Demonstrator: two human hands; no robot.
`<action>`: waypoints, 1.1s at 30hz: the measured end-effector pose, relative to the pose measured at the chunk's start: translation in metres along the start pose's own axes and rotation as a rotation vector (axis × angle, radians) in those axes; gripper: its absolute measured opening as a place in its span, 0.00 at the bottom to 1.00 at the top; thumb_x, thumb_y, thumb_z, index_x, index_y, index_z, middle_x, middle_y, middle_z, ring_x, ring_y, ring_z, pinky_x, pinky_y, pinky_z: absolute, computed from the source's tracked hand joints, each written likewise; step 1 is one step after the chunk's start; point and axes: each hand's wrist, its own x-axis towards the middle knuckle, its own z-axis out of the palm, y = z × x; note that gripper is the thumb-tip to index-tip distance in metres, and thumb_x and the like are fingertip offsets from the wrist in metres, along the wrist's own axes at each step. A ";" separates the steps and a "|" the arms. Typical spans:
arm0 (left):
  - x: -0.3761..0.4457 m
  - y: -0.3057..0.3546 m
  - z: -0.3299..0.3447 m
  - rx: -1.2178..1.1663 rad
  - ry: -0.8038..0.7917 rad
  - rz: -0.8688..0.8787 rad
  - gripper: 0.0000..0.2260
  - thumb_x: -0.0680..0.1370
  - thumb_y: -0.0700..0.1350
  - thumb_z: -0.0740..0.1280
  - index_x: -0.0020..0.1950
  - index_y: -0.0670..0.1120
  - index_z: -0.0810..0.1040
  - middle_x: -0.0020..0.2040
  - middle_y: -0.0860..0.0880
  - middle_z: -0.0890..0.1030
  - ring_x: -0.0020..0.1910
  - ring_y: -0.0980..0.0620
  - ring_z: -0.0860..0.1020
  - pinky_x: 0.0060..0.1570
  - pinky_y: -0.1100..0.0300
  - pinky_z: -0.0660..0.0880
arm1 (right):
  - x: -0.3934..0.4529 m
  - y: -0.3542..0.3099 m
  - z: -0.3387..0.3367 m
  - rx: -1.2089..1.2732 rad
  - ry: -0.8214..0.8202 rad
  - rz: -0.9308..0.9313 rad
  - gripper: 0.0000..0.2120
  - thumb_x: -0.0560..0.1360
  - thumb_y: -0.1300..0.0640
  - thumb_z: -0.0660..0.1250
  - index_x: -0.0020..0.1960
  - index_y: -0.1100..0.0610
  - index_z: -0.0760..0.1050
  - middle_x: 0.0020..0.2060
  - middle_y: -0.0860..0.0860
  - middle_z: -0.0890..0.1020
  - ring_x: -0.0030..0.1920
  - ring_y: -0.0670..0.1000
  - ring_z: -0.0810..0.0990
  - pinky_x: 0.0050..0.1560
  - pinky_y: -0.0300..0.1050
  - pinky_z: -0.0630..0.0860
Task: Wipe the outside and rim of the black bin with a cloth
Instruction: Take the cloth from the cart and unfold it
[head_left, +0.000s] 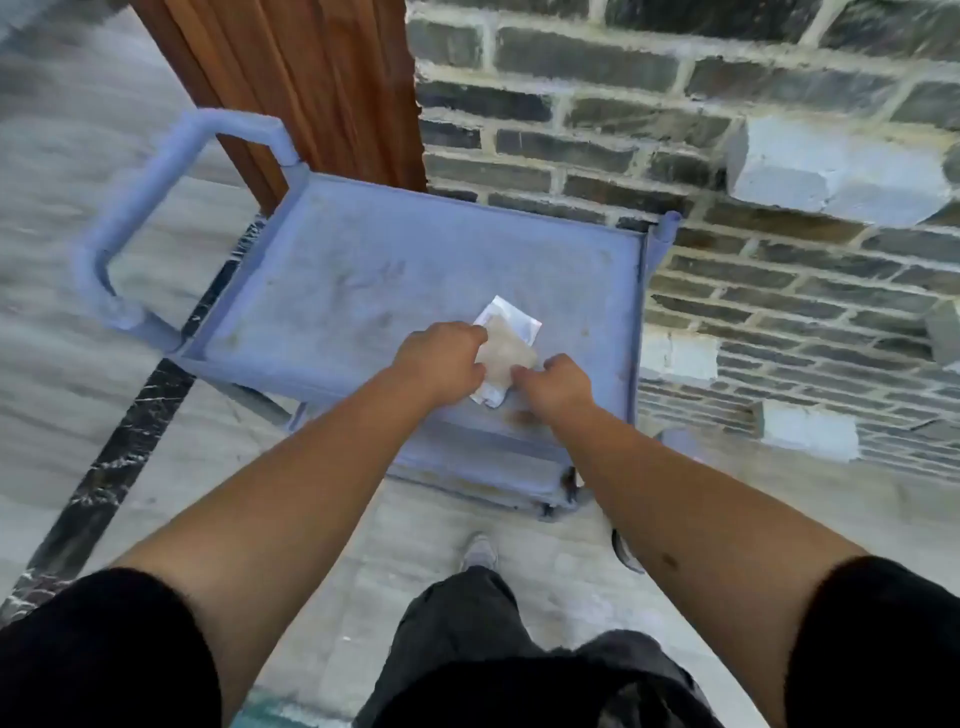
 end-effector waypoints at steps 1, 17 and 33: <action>0.010 -0.002 -0.002 0.002 -0.017 0.023 0.20 0.76 0.51 0.62 0.67 0.49 0.72 0.65 0.47 0.76 0.61 0.44 0.75 0.55 0.49 0.74 | 0.004 -0.004 0.002 0.049 0.013 0.024 0.20 0.73 0.45 0.69 0.57 0.58 0.72 0.51 0.55 0.80 0.52 0.57 0.78 0.46 0.42 0.67; 0.061 -0.020 0.015 -0.043 -0.064 0.200 0.28 0.75 0.55 0.65 0.75 0.55 0.62 0.69 0.47 0.66 0.67 0.42 0.64 0.61 0.47 0.64 | 0.007 -0.023 -0.006 0.309 0.048 -0.039 0.08 0.71 0.61 0.65 0.35 0.54 0.70 0.31 0.47 0.73 0.34 0.49 0.70 0.36 0.43 0.68; 0.013 0.144 -0.038 -1.569 -0.218 0.110 0.05 0.75 0.41 0.69 0.42 0.50 0.77 0.41 0.50 0.80 0.40 0.50 0.80 0.39 0.51 0.78 | -0.081 0.036 -0.156 0.922 0.175 -0.250 0.06 0.79 0.61 0.62 0.48 0.52 0.74 0.35 0.49 0.82 0.37 0.48 0.81 0.40 0.50 0.80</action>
